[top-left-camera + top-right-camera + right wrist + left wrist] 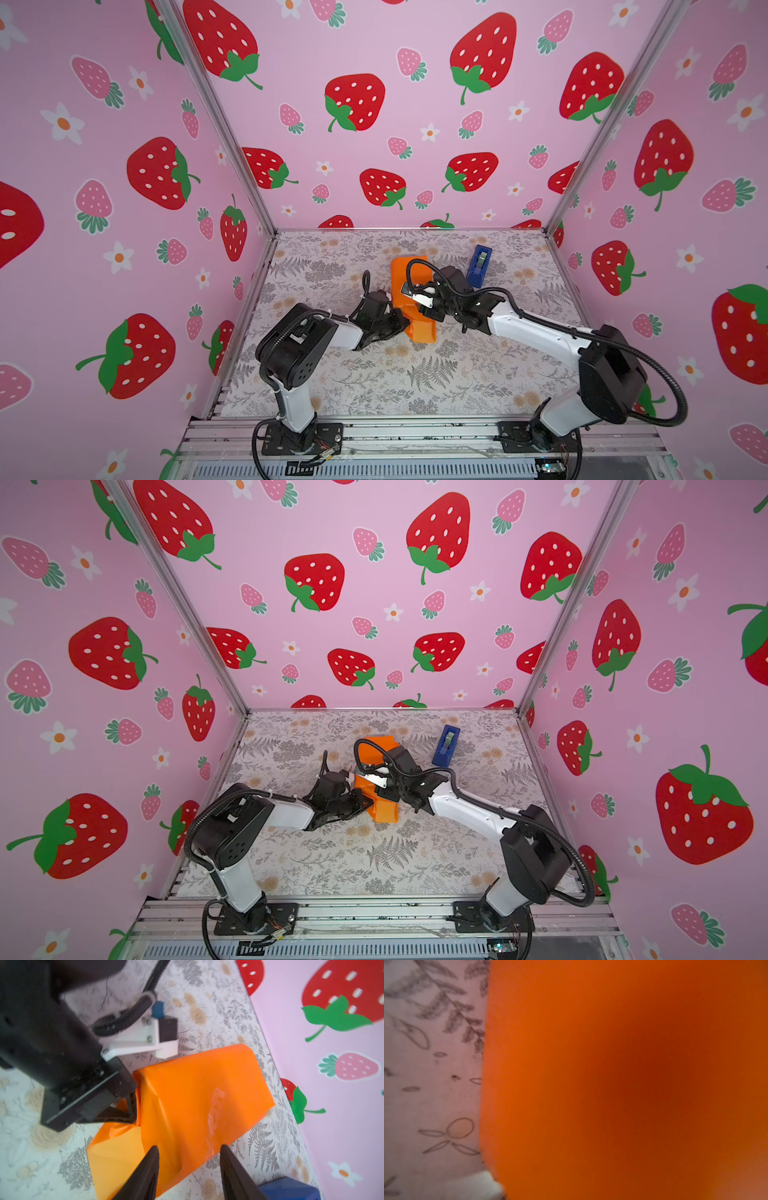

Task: Wrap the gift box in paper

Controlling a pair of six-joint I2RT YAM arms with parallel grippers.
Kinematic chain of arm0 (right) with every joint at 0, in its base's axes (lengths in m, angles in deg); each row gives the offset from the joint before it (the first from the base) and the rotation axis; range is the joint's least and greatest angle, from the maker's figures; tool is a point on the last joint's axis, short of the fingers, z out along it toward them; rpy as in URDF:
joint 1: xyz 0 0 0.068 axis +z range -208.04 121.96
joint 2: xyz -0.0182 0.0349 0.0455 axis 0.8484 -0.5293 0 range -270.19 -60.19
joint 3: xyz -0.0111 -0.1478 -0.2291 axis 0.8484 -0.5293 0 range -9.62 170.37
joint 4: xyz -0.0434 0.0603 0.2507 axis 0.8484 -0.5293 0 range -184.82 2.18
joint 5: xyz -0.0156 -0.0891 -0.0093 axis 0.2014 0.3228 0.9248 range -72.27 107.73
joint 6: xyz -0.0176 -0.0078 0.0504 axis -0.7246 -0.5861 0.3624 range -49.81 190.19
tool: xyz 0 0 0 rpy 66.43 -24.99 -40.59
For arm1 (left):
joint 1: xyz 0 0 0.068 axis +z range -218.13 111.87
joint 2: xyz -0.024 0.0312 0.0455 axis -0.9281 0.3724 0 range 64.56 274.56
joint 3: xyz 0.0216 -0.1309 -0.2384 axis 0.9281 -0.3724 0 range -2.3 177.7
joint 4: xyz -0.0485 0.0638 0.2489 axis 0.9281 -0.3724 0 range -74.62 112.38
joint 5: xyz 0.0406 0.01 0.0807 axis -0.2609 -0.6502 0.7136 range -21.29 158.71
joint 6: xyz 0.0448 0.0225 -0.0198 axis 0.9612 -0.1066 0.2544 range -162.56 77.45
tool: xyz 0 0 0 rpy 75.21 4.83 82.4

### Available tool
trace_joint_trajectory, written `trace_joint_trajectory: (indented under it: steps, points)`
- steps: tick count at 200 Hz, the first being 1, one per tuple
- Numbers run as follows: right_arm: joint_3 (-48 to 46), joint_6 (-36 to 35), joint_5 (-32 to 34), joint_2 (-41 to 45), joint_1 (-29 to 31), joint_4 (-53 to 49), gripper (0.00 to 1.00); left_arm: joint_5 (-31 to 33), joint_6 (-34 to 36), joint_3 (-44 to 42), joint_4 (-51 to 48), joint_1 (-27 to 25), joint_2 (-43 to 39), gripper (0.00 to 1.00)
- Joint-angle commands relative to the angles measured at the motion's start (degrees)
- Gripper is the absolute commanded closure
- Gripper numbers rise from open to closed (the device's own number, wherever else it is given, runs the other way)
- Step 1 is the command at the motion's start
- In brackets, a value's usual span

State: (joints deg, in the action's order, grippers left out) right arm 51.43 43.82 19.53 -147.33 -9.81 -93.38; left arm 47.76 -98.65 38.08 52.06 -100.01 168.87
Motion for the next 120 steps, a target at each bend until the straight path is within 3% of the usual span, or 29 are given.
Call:
trace_joint_trajectory:
  steps: [1,32,58,90,120]
  points:
    - [-2.4,16.8,0.4,2.5,-2.6,0.8,0.51,1.4,-0.6,0.7,-1.0,-0.1,0.2,0.91]
    - [-6.9,39.2,-0.5,4.5,-8.1,0.3,0.65,1.4,-0.2,0.9,-1.5,-0.2,0.2,0.92]
    - [-12.6,49.2,-4.5,4.3,-10.5,1.5,0.78,1.3,-0.2,0.9,-1.5,-0.2,0.3,0.92]
    - [-17.8,53.4,-11.1,4.8,-10.8,7.8,0.81,1.1,-0.1,0.8,-1.5,-0.2,0.3,0.92]
    - [-14.6,53.5,-15.7,3.6,-10.7,8.6,0.76,1.1,-0.1,0.4,-1.2,-0.2,0.3,0.92]
